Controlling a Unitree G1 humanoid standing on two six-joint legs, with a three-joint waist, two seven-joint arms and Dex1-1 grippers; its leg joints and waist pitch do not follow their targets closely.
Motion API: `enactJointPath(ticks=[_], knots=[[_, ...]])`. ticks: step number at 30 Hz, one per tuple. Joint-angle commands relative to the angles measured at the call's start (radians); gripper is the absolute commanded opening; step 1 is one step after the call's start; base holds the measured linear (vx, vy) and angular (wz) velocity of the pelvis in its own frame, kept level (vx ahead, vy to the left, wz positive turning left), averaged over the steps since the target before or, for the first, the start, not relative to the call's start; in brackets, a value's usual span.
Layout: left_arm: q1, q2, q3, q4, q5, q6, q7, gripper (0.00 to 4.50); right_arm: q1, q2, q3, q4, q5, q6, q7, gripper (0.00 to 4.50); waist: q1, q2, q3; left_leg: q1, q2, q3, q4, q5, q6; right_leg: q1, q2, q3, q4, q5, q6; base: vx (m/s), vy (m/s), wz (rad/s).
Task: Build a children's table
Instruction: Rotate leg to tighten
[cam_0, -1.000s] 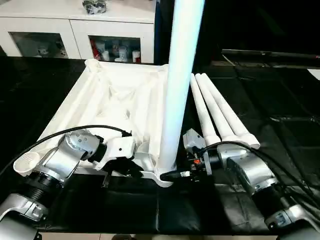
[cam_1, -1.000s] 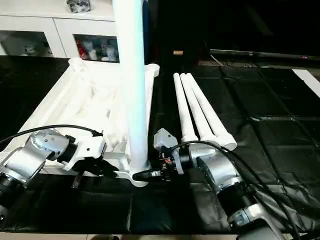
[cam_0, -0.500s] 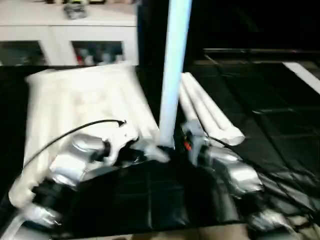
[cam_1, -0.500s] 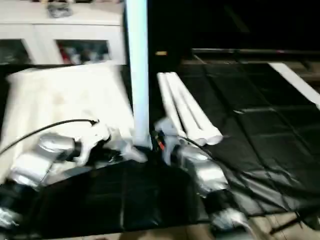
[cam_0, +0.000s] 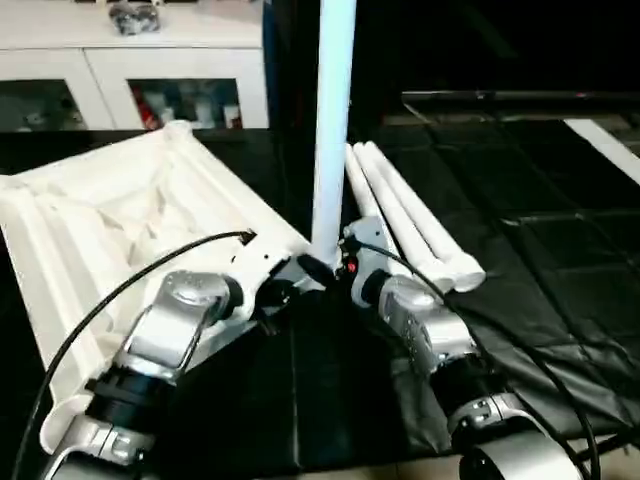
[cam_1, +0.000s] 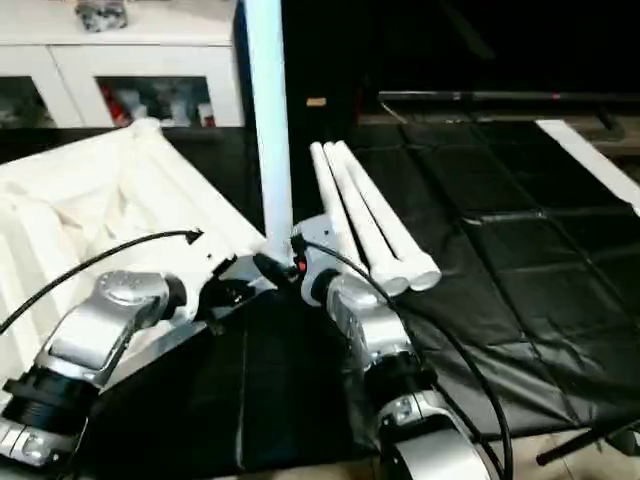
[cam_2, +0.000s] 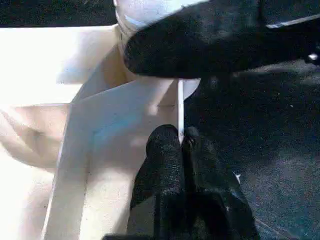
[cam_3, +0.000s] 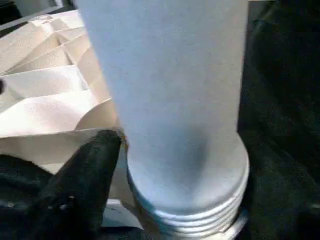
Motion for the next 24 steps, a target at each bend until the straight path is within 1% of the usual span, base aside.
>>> enactJointPath(ticks=[1,3,4,5,6,7,8,9,10,11,12,14,16,17,18,19,21,22,24], knots=[[-0.024,0.020,-0.029,0.023,0.001,-0.046,-0.040,0.00,0.046,-0.025,0.043,-0.028,0.007,0.016,0.092,4.13,0.007,0.018,-0.061,0.007,0.038,-0.016,-0.063,-0.240,0.012,0.041,-0.081,0.057,-0.087,-0.169,-0.181,0.000,0.000,0.00],[-0.024,0.038,-0.040,0.036,0.004,-0.076,-0.062,0.00,0.062,-0.053,0.054,-0.059,0.004,0.011,0.129,4.19,0.011,0.016,-0.062,0.006,0.040,-0.017,-0.064,-0.229,0.013,0.043,-0.082,0.056,-0.084,-0.152,-0.181,0.000,0.000,0.00],[-0.024,0.038,-0.040,0.036,0.004,-0.076,-0.062,0.00,0.062,-0.053,0.054,-0.059,0.004,0.011,0.129,4.26,0.012,0.016,-0.061,0.006,0.039,-0.016,-0.065,-0.233,0.014,0.043,-0.081,0.056,-0.085,-0.158,-0.181,0.000,0.000,0.00],[-0.023,0.052,-0.047,0.042,0.003,-0.093,-0.084,0.00,0.071,-0.076,0.058,-0.080,0.005,0.008,0.158,4.36,0.013,0.016,-0.060,0.007,0.040,-0.016,-0.065,-0.238,0.010,0.042,-0.083,0.057,-0.086,-0.171,-0.183,0.000,0.000,0.00],[-0.023,0.071,-0.058,0.051,0.008,-0.115,-0.108,0.00,0.082,-0.104,0.060,-0.110,0.012,0.007,0.195,4.45,0.017,0.021,-0.060,0.007,0.038,-0.017,-0.064,-0.241,0.008,0.043,-0.083,0.056,-0.087,-0.187,-0.179,0.000,0.000,0.00],[-0.027,0.107,-0.075,0.068,0.014,-0.149,-0.152,0.00,0.098,-0.164,0.054,-0.180,0.040,0.027,0.279,4.45,0.020,0.021,-0.060,0.008,0.038,-0.017,-0.064,-0.245,0.010,0.044,-0.082,0.056,-0.090,-0.196,-0.171,0.000,0.000,0.00],[-0.027,0.107,-0.075,0.068,0.014,-0.149,-0.152,0.00,0.098,-0.164,0.054,-0.180,0.040,0.027,0.279,4.45,0.024,0.019,-0.059,0.008,0.038,-0.016,-0.066,-0.249,0.015,0.045,-0.080,0.056,-0.093,-0.201,-0.162,0.000,0.000,0.00],[-0.029,0.120,-0.079,0.072,0.011,-0.161,-0.171,0.00,0.102,-0.193,0.055,-0.210,0.050,0.035,0.322,4.45,0.026,0.018,-0.061,0.010,0.040,-0.016,-0.064,-0.241,0.017,0.045,-0.080,0.057,-0.089,-0.179,-0.165,0.000,0.000,0.00],[-0.032,0.127,-0.081,0.076,0.007,-0.169,-0.184,0.00,0.105,-0.212,0.056,-0.230,0.057,0.040,0.349,4.45,0.026,0.018,-0.061,0.008,0.040,-0.017,-0.065,-0.232,0.019,0.044,-0.079,0.056,-0.086,-0.161,-0.172,0.000,0.000,0.00],[-0.034,0.154,-0.094,0.083,-0.003,-0.212,-0.238,0.00,0.107,-0.266,0.071,-0.270,0.064,0.054,0.425,4.45,0.027,0.024,-0.061,0.008,0.040,-0.017,-0.064,-0.241,0.018,0.045,-0.079,0.054,-0.087,-0.165,-0.173,0.000,0.000,0.00],[-0.034,0.154,-0.094,0.083,-0.003,-0.212,-0.238,0.00,0.107,-0.266,0.071,-0.270,0.064,0.054,0.425,4.45,0.027,0.022,-0.062,0.009,0.040,-0.017,-0.064,-0.240,0.019,0.046,-0.079,0.054,-0.087,-0.160,-0.174,0.000,0.000,0.00],[-0.035,0.177,-0.104,0.087,-0.011,-0.253,-0.289,0.00,0.104,-0.309,0.085,-0.297,0.073,0.078,0.486,4.45,0.028,0.023,-0.062,0.008,0.040,-0.016,-0.062,-0.226,0.022,0.045,-0.079,0.055,-0.084,-0.137,-0.187,0.000,0.000,0.00],[-0.037,0.209,-0.122,0.081,-0.033,-0.299,-0.373,0.00,0.093,-0.360,0.116,-0.328,0.072,0.104,0.561,4.45,0.031,0.021,-0.065,0.006,0.040,-0.015,-0.060,-0.204,0.030,0.050,-0.079,0.053,-0.080,-0.108,-0.202,0.000,0.000,0.00],[-0.036,0.210,-0.122,0.081,-0.034,-0.301,-0.377,0.00,0.092,-0.361,0.117,-0.328,0.071,0.104,0.564,4.45,0.031,0.019,-0.065,0.005,0.040,-0.015,-0.059,-0.195,0.033,0.050,-0.079,0.052,-0.079,-0.099,-0.205,0.000,0.000,0.00],[-0.035,0.220,-0.128,0.074,-0.045,-0.313,-0.408,0.00,0.088,-0.372,0.128,-0.331,0.066,0.103,0.582,4.45,0.033,0.020,-0.066,0.006,0.041,-0.013,-0.058,-0.188,0.035,0.048,-0.079,0.052,-0.077,-0.086,-0.210,0.000,0.000,0.00],[-0.035,0.221,-0.129,0.073,-0.046,-0.314,-0.411,0.00,0.087,-0.373,0.129,-0.331,0.065,0.103,0.583,4.45,0.036,0.021,-0.066,0.008,0.042,-0.013,-0.058,-0.189,0.035,0.046,-0.080,0.051,-0.077,-0.089,-0.215,0.000,0.000,0.00],[-0.035,0.247,-0.149,0.066,-0.058,-0.360,-0.487,0.00,0.077,-0.392,0.160,-0.329,0.049,0.089,0.637,4.45,0.042,0.017,-0.066,0.007,0.043,-0.013,-0.058,-0.191,0.035,0.047,-0.082,0.051,-0.077,-0.097,-0.218,0.000,0.000,0.00],[-0.037,0.261,-0.162,0.071,-0.059,-0.389,-0.526,0.00,0.071,-0.399,0.180,-0.323,0.038,0.077,0.665,4.45,0.047,0.020,-0.065,0.008,0.045,-0.012,-0.058,-0.193,0.035,0.044,-0.082,0.051,-0.077,-0.104,-0.217,0.000,0.000,0.00],[-0.038,0.266,-0.168,0.077,-0.057,-0.403,-0.539,0.00,0.069,-0.400,0.189,-0.320,0.034,0.071,0.674,4.45,0.052,0.021,-0.066,0.013,0.047,-0.010,-0.057,-0.201,0.031,0.040,-0.082,0.053,-0.077,-0.100,-0.220,0.000,0.000,0.00]])
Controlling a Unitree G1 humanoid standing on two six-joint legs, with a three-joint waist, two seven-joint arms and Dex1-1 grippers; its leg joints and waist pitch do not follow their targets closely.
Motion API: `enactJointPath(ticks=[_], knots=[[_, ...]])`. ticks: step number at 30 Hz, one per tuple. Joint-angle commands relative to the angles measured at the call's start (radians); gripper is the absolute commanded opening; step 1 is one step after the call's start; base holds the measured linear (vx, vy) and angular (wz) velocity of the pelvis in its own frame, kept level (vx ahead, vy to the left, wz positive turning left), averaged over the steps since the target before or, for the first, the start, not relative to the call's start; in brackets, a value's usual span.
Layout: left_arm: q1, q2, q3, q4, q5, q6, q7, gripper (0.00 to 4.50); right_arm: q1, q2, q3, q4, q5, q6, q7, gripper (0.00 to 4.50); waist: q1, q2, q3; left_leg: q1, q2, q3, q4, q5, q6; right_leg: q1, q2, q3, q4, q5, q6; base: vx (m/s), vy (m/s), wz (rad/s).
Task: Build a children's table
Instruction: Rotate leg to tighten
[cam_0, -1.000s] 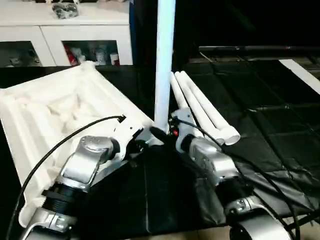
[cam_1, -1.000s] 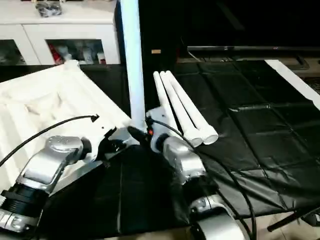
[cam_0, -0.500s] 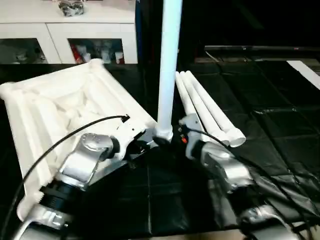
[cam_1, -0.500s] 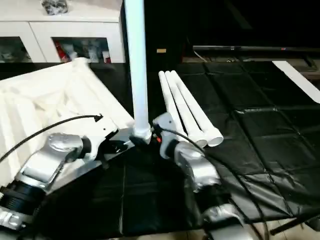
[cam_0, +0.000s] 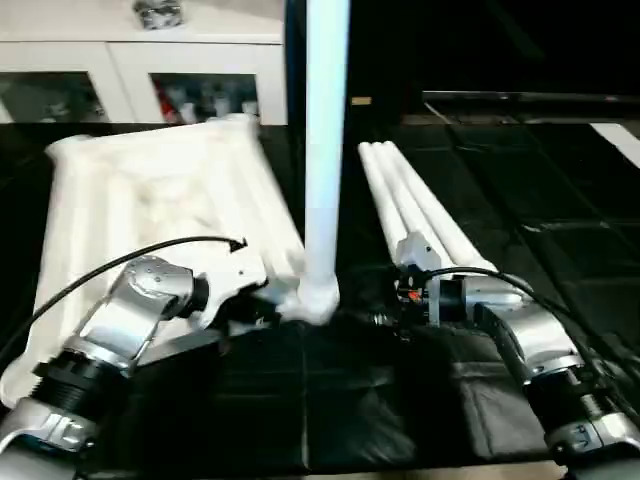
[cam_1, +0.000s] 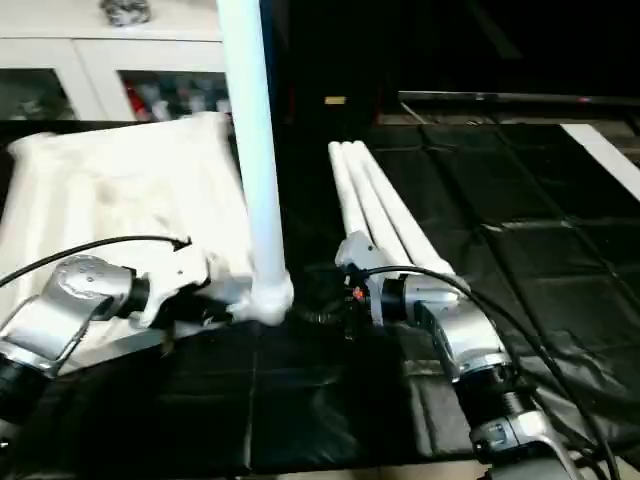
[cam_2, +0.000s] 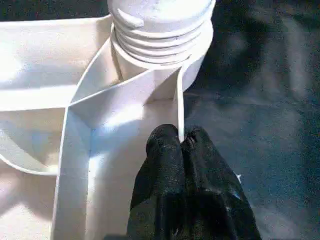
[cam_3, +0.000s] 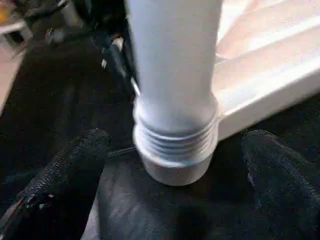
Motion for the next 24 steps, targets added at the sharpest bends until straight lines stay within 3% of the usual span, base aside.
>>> enactJointPath(ticks=[1,8,16,24], knots=[[-0.011,0.003,-0.050,-0.010,-0.001,-0.044,-0.069,0.00,-0.022,-0.008,0.022,-0.005,-0.017,-0.016,0.025,4.45,-0.002,0.015,-0.068,0.018,0.047,-0.010,-0.056,-0.199,0.026,0.041,-0.083,0.055,-0.068,-0.094,-0.222,0.000,0.000,0.00],[-0.033,0.009,-0.075,0.027,0.014,-0.106,-0.115,0.00,-0.030,0.010,0.060,0.003,-0.025,-0.038,0.057,4.45,0.007,0.014,-0.068,0.017,0.046,-0.012,-0.058,-0.215,0.010,0.043,-0.086,0.056,-0.069,-0.128,-0.204,0.000,0.000,0.00],[-0.043,-0.001,-0.085,0.045,0.012,-0.149,-0.142,0.00,-0.040,0.040,0.057,0.032,-0.014,-0.048,0.055,4.45,0.013,0.014,-0.071,0.014,0.046,-0.012,-0.055,-0.191,0.010,0.045,-0.085,0.054,-0.063,-0.082,-0.207,0.000,0.000,0.00],[-0.045,-0.007,-0.094,0.058,0.015,-0.170,-0.140,0.00,-0.045,0.075,0.045,0.075,-0.007,-0.055,0.040,3.64,0.013,0.015,-0.073,0.014,0.046,-0.012,-0.054,-0.180,0.010,0.044,-0.085,0.053,-0.059,-0.064,-0.214,0.000,0.000,0.00]])
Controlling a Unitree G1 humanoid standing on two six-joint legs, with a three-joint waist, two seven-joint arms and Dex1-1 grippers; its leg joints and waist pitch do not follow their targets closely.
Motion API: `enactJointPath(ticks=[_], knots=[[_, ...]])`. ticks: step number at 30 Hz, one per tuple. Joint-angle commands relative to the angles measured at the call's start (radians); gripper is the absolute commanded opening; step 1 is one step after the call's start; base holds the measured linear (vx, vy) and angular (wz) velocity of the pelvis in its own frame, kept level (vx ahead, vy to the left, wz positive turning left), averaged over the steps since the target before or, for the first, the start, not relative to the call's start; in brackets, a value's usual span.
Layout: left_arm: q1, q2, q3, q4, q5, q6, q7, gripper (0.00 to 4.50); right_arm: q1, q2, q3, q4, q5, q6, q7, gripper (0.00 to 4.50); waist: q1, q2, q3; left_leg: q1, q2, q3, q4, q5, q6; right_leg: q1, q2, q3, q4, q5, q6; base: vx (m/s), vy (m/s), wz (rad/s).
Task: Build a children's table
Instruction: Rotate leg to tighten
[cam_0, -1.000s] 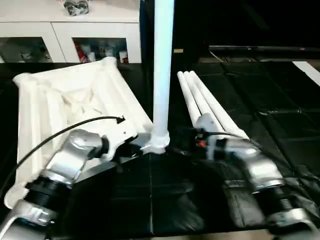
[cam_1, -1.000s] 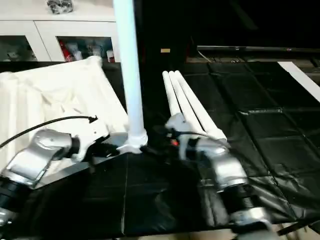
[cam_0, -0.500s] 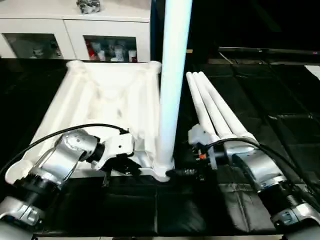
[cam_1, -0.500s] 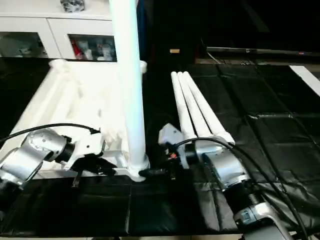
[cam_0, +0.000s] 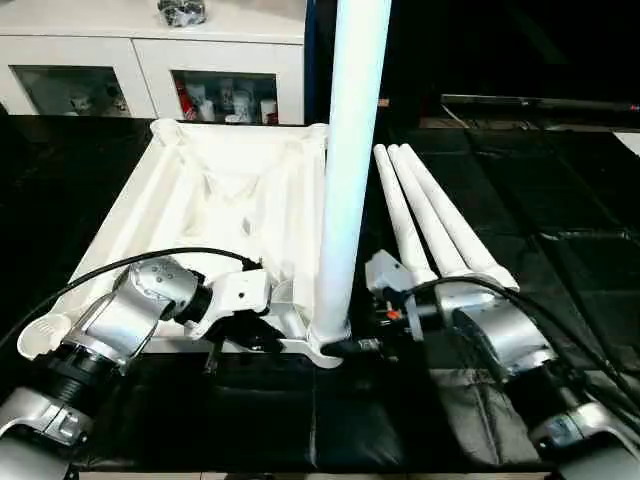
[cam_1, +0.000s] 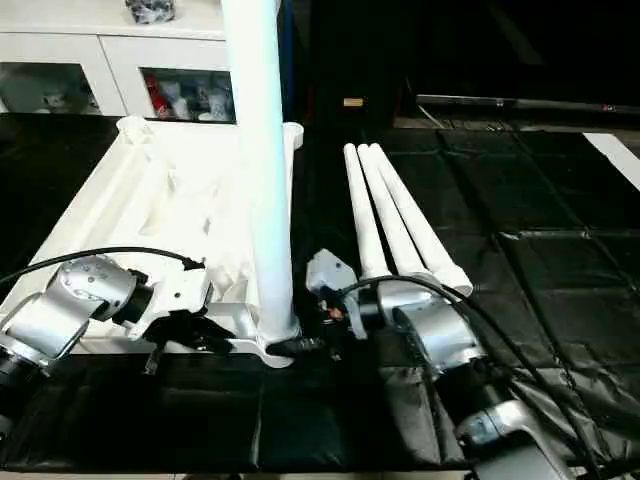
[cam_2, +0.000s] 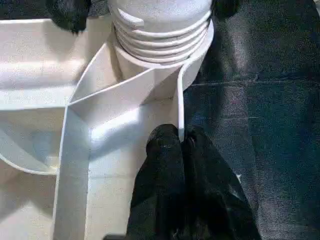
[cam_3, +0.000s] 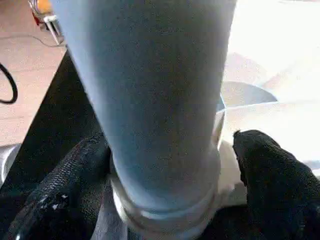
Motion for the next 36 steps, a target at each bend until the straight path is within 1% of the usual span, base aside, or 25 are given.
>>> enactJointPath(ticks=[1,2,3,6,8,10,11,15,18,19,21,22,23,24,25,26,27,29,30,31,32,33,34,35,36], knots=[[-0.010,-0.011,-0.042,-0.002,0.012,-0.022,-0.044,0.00,-0.012,0.001,-0.015,0.005,0.011,-0.003,-0.008,3.64,-0.009,0.015,-0.073,0.015,0.046,-0.012,-0.057,-0.185,0.009,0.044,-0.085,0.053,-0.061,-0.069,-0.213,0.000,0.000,0.00],[-0.010,-0.012,-0.042,-0.001,0.012,-0.022,-0.043,0.00,-0.013,0.003,-0.016,0.007,0.012,-0.002,-0.009,3.55,-0.009,0.016,-0.072,0.015,0.046,-0.012,-0.057,-0.187,0.008,0.044,-0.084,0.053,-0.062,-0.074,-0.212,0.000,0.000,0.00],[-0.010,-0.014,-0.042,0.004,0.013,-0.026,-0.040,0.00,-0.014,0.009,-0.016,0.013,0.010,-0.004,-0.010,3.32,-0.009,0.015,-0.072,0.016,0.046,-0.012,-0.058,-0.190,0.006,0.044,-0.085,0.053,-0.062,-0.079,-0.209,0.000,0.000,0.00],[-0.010,-0.016,-0.042,0.008,0.014,-0.029,-0.039,0.00,-0.013,0.013,-0.014,0.022,0.009,-0.008,-0.008,3.21,-0.009,0.016,-0.070,0.016,0.046,-0.012,-0.059,-0.212,0.000,0.043,-0.086,0.054,-0.066,-0.113,-0.205,0.000,0.000,0.00],[-0.009,-0.017,-0.041,0.009,0.014,-0.030,-0.039,0.00,-0.013,0.014,-0.013,0.024,0.009,-0.010,-0.008,2.91,-0.008,0.016,-0.069,0.017,0.046,-0.013,-0.059,-0.221,-0.003,0.042,-0.087,0.055,-0.068,-0.134,-0.201,0.000,0.000,0.00],[-0.010,-0.017,-0.040,0.015,0.015,-0.034,-0.037,0.00,-0.012,0.019,-0.016,0.028,0.011,-0.010,-0.010,2.81,-0.009,0.016,-0.069,0.018,0.047,-0.014,-0.060,-0.226,-0.007,0.041,-0.087,0.056,-0.068,-0.146,-0.199,0.000,0.000,0.00],[-0.011,-0.017,-0.039,0.019,0.016,-0.036,-0.036,0.00,-0.013,0.021,-0.016,0.030,0.011,-0.011,-0.010,2.78,-0.009,0.019,-0.069,0.017,0.046,-0.014,-0.059,-0.225,-0.008,0.042,-0.087,0.056,-0.067,-0.143,-0.199,0.000,0.000,0.00],[-0.012,-0.018,-0.037,0.028,0.018,-0.040,-0.032,0.00,-0.010,0.024,-0.015,0.032,0.010,-0.012,-0.009,2.73,-0.009,0.017,-0.070,0.017,0.046,-0.013,-0.058,-0.219,-0.005,0.042,-0.085,0.055,-0.065,-0.122,-0.203,0.000,0.000,0.00],[-0.013,-0.021,-0.032,0.036,0.019,-0.035,-0.020,0.00,-0.006,0.029,-0.019,0.031,0.013,-0.008,-0.012,2.72,-0.009,0.019,-0.070,0.017,0.046,-0.013,-0.058,-0.225,-0.007,0.041,-0.086,0.055,-0.067,-0.134,-0.202,0.000,0.000,0.00],[-0.013,-0.026,-0.027,0.039,0.019,-0.022,-0.009,0.00,-0.002,0.032,-0.022,0.030,0.015,-0.005,-0.017,2.72,-0.009,0.018,-0.070,0.017,0.045,-0.013,-0.058,-0.228,-0.008,0.041,-0.086,0.056,-0.067,-0.139,-0.201,0.000,0.000,0.00],[-0.012,-0.035,-0.014,0.044,0.015,0.002,0.013,0.00,0.005,0.039,-0.027,0.026,0.017,-0.002,-0.034,2.72,-0.009,0.020,-0.068,0.018,0.045,-0.013,-0.059,-0.234,-0.010,0.040,-0.086,0.056,-0.068,-0.151,-0.201,0.000,0.000,0.00],[-0.010,-0.040,-0.006,0.044,0.011,0.019,0.026,0.00,0.009,0.046,-0.032,0.025,0.018,0.004,-0.049,2.72,-0.010,0.021,-0.067,0.019,0.046,-0.013,-0.059,-0.250,-0.013,0.039,-0.087,0.056,-0.071,-0.176,-0.199,0.000,0.000,0.00],[-0.003,-0.063,0.028,0.033,-0.005,0.080,0.085,0.00,0.014,0.077,-0.051,0.037,0.011,0.021,-0.129,2.72,-0.010,0.023,-0.065,0.020,0.045,-0.014,-0.061,-0.268,-0.017,0.037,-0.087,0.057,-0.073,-0.209,-0.195,0.000,0.000,0.00],[0.001,-0.072,0.042,0.026,-0.009,0.103,0.113,0.00,0.017,0.091,-0.058,0.044,0.006,0.025,-0.166,2.72,-0.013,0.021,-0.064,0.020,0.046,-0.014,-0.062,-0.276,-0.023,0.038,-0.089,0.058,-0.074,-0.223,-0.194,0.000,0.000,0.00],[0.007,-0.085,0.060,0.014,-0.016,0.140,0.148,0.00,0.018,0.110,-0.066,0.053,-0.002,0.032,-0.213,2.72,-0.016,0.019,-0.060,0.020,0.044,-0.017,-0.065,-0.299,-0.032,0.037,-0.091,0.057,-0.079,-0.279,-0.184,0.000,0.000,0.00],[0.010,-0.091,0.069,0.007,-0.019,0.161,0.167,0.00,0.019,0.119,-0.069,0.058,-0.007,0.036,-0.238,2.72,-0.018,0.019,-0.059,0.021,0.042,-0.019,-0.066,-0.307,-0.037,0.038,-0.091,0.056,-0.081,-0.308,-0.175,0.000,0.000,0.00],[0.020,-0.108,0.091,-0.011,-0.027,0.203,0.209,0.00,0.017,0.147,-0.081,0.073,-0.010,0.038,-0.290,2.72,-0.020,0.018,-0.059,0.024,0.041,-0.020,-0.067,-0.321,-0.040,0.036,-0.093,0.056,-0.087,-0.357,-0.159,0.000,0.000,0.00],[0.045,-0.142,0.130,-0.055,-0.032,0.290,0.297,0.00,-0.003,0.217,-0.117,0.129,-0.011,0.048,-0.422,2.72,-0.037,0.018,-0.060,0.020,0.043,-0.023,-0.069,-0.321,-0.048,0.037,-0.094,0.057,-0.084,-0.351,-0.161,0.000,0.000,0.00],[0.053,-0.152,0.139,-0.070,-0.030,0.312,0.321,0.00,-0.012,0.238,-0.126,0.147,-0.012,0.047,-0.459,2.72,-0.049,0.019,-0.057,0.014,0.041,-0.027,-0.072,-0.318,-0.051,0.039,-0.093,0.054,-0.083,-0.348,-0.166,0.000,0.000,0.00],[0.060,-0.164,0.149,-0.086,-0.028,0.336,0.347,0.00,-0.022,0.259,-0.135,0.169,-0.014,0.045,-0.499,2.72,-0.060,0.013,-0.058,0.012,0.038,-0.027,-0.071,-0.314,-0.047,0.041,-0.091,0.053,-0.084,-0.355,-0.163,0.000,0.000,0.00],[0.068,-0.184,0.162,-0.109,-0.026,0.368,0.382,0.00,-0.038,0.285,-0.147,0.199,-0.017,0.041,-0.550,2.72,-0.063,0.013,-0.058,0.011,0.035,-0.026,-0.070,-0.308,-0.041,0.042,-0.090,0.052,-0.086,-0.363,-0.157,0.000,0.000,0.00],[0.076,-0.214,0.179,-0.137,-0.023,0.411,0.428,0.00,-0.059,0.317,-0.159,0.239,-0.022,0.035,-0.616,2.72,-0.073,0.016,-0.057,0.011,0.039,-0.025,-0.070,-0.299,-0.046,0.038,-0.091,0.055,-0.082,-0.347,-0.167,0.000,0.000,0.00],[0.081,-0.244,0.192,-0.162,-0.018,0.447,0.475,0.00,-0.079,0.346,-0.176,0.276,-0.026,0.030,-0.680,2.72,-0.077,0.017,-0.058,0.017,0.035,-0.024,-0.066,-0.303,-0.042,0.035,-0.089,0.054,-0.089,-0.363,-0.163,0.000,0.000,0.00],[0.081,-0.288,0.203,-0.189,-0.010,0.486,0.535,0.00,-0.108,0.376,-0.199,0.326,-0.031,0.028,-0.765,2.71,-0.082,0.016,-0.059,0.017,0.035,-0.022,-0.063,-0.287,-0.037,0.035,-0.088,0.058,-0.086,-0.329,-0.173,0.000,0.000,0.00],[0.081,-0.288,0.203,-0.189,-0.010,0.486,0.535,0.00,-0.108,0.376,-0.199,0.326,-0.031,0.028,-0.765,2.71,-0.086,0.017,-0.059,0.015,0.035,-0.022,-0.064,-0.282,-0.036,0.036,-0.086,0.057,-0.084,-0.311,-0.179,0.000,0.000,0.00]])
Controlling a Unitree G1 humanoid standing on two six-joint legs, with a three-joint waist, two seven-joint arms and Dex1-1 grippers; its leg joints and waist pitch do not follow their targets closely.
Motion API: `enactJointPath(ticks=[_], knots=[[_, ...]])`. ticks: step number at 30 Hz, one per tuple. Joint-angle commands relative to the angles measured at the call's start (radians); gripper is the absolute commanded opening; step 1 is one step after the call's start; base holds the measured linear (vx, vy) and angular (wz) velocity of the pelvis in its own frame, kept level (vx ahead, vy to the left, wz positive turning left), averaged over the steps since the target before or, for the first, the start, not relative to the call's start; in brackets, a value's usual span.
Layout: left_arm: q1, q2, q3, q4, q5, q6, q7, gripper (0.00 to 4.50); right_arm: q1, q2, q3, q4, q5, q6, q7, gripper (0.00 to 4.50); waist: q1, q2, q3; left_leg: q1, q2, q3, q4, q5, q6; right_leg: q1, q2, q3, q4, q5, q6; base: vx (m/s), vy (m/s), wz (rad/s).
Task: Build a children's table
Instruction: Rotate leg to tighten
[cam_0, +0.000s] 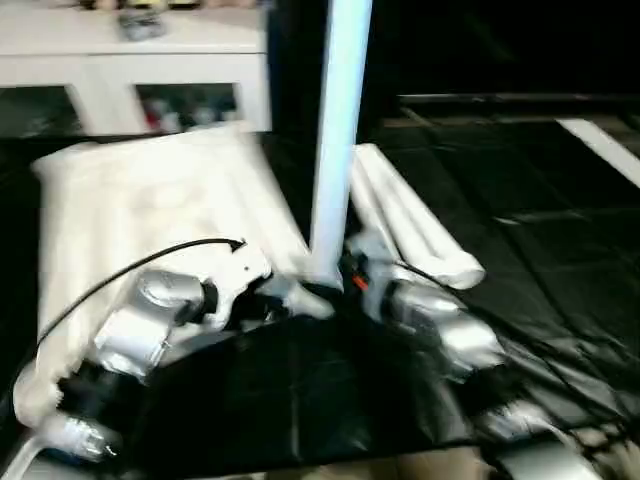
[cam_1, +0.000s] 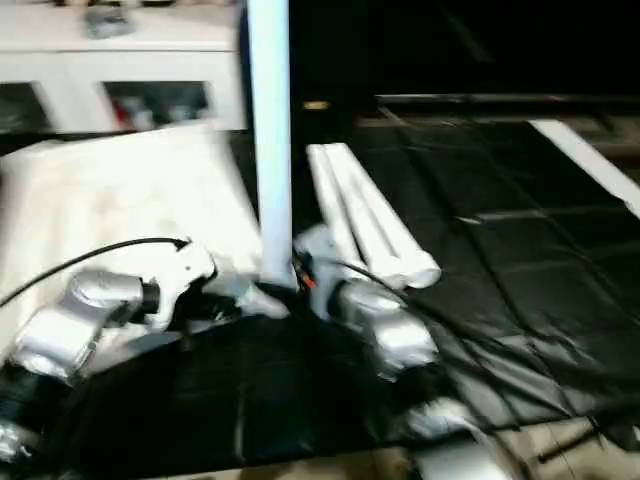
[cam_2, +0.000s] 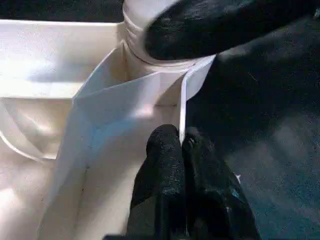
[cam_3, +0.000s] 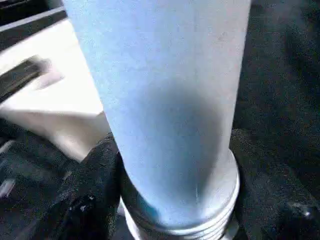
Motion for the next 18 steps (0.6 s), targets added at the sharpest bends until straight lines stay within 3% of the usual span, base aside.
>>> enactJointPath(ticks=[1,3,6,7,12,13,17,18], knots=[[-0.015,-0.072,-0.011,-0.082,-0.026,0.043,0.057,0.00,-0.025,0.052,0.007,0.078,-0.010,0.023,-0.089,2.71,0.006,0.007,-0.059,0.003,0.033,-0.019,-0.065,-0.272,-0.024,0.036,-0.085,0.055,-0.097,-0.296,-0.182,0.000,0.000,0.00],[-0.022,-0.096,-0.010,-0.088,-0.024,0.060,0.085,0.00,-0.031,0.054,0.007,0.092,-0.023,0.020,-0.103,2.71,0.005,0.010,-0.058,0.000,0.033,-0.017,-0.065,-0.264,-0.016,0.038,-0.083,0.055,-0.098,-0.280,-0.182,0.000,0.000,0.00],[-0.033,-0.106,-0.023,-0.093,-0.015,0.072,0.114,0.00,-0.031,0.053,-0.001,0.104,-0.028,0.005,-0.092,2.71,0.010,0.008,-0.063,-0.003,0.035,-0.015,-0.063,-0.218,0.006,0.040,-0.081,0.056,-0.090,-0.186,-0.188,0.000,0.000,0.00],[-0.034,-0.105,-0.026,-0.093,-0.010,0.074,0.120,0.00,-0.033,0.052,-0.003,0.110,-0.027,-0.004,-0.087,3.05,0.012,0.009,-0.063,-0.003,0.034,-0.014,-0.062,-0.214,0.009,0.041,-0.081,0.055,-0.089,-0.170,-0.190,0.000,0.000,0.00],[-0.041,-0.091,-0.022,-0.083,0.001,0.079,0.121,0.00,-0.038,0.045,-0.006,0.120,-0.029,-0.034,-0.068,3.62,0.011,0.010,-0.058,0.000,0.035,-0.015,-0.067,-0.266,0.001,0.038,-0.083,0.055,-0.099,-0.261,-0.176,0.000,0.000,0.00],[-0.042,-0.081,-0.024,-0.077,0.004,0.075,0.116,0.00,-0.037,0.038,-0.008,0.116,-0.030,-0.045,-0.063,3.74,0.011,0.018,-0.058,0.001,0.035,-0.017,-0.067,-0.272,-0.002,0.038,-0.083,0.055,-0.098,-0.266,-0.173,0.000,0.000,0.00],[-0.046,-0.048,-0.039,-0.052,0.008,0.035,0.088,0.00,-0.020,0.001,-0.014,0.071,-0.019,-0.065,-0.001,4.03,0.011,0.009,-0.060,-0.002,0.035,-0.016,-0.067,-0.261,0.004,0.040,-0.081,0.055,-0.097,-0.224,-0.178,0.000,0.000,0.00],[-0.048,-0.026,-0.048,-0.037,0.008,0.002,0.060,0.00,0.001,-0.037,-0.010,0.017,-0.003,-0.064,0.067,4.12,0.015,0.011,-0.062,-0.003,0.035,-0.015,-0.065,-0.245,0.011,0.041,-0.082,0.056,-0.094,-0.202,-0.180,0.000,0.000,0.00]])
